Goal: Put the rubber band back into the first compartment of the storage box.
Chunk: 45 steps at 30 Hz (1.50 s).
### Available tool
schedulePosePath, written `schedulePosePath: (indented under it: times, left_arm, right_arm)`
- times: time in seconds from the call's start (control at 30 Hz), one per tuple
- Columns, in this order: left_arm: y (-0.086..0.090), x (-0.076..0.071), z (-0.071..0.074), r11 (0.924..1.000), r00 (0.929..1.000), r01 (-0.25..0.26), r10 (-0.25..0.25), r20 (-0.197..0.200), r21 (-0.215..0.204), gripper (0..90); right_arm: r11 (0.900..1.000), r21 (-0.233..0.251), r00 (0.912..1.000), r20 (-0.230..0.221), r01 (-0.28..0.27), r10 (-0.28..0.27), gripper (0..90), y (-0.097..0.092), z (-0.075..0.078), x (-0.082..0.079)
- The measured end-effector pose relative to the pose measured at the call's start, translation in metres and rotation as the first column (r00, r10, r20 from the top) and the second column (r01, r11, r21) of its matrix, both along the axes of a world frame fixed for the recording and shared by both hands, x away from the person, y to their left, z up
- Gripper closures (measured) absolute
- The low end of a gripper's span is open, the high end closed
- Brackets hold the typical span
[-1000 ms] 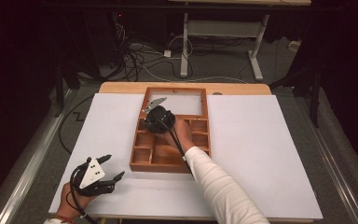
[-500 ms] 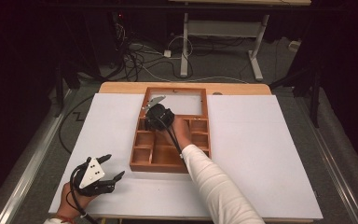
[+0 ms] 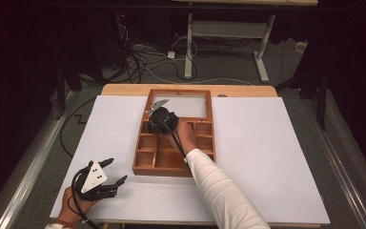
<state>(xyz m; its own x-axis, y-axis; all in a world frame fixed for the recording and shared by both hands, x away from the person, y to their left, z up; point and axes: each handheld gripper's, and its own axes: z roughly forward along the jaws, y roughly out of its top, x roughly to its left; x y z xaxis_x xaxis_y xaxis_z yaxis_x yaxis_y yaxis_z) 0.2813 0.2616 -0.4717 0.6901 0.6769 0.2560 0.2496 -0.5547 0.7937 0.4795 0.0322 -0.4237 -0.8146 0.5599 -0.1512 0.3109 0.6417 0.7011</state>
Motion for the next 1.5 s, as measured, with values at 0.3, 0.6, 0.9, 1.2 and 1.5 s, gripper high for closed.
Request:
schedulePosePath:
  times: [0.3,0.6,0.9,1.2,1.5]
  left_arm:
    - [0.0,0.0,0.001,0.9999,0.9998,-0.011,0.011,0.016,-0.012,26.6]
    - [-0.001,0.0,0.0,0.9999,0.9997,-0.017,0.017,0.017,-0.003,26.5]
    - [-0.003,0.0,-0.001,0.9997,0.9996,-0.025,0.025,0.016,0.002,26.6]
    - [-0.002,0.0,-0.001,0.9994,0.9994,-0.034,0.034,0.01,0.005,26.6]
    - [-0.004,-0.001,-0.001,0.9997,0.9997,-0.023,0.023,0.008,0.005,26.5]
  right_arm:
    - [0.9992,0.038,0.9993,0.036,-0.011,0.01,88.6,-0.012,0.012,-0.01]
    - [0.9972,0.074,0.9964,0.085,-0.005,-0.001,87.3,-0.028,0.025,-0.018]
    - [0.9944,0.106,0.9954,0.095,0.003,-0.013,85.3,-0.044,0.032,-0.023]
    - [0.9897,0.14,0.9946,0.094,0.03,-0.043,76.9,-0.065,0.039,-0.026]
    - [0.9822,0.186,0.9947,0.093,0.025,-0.043,63.1,-0.085,0.045,-0.03]
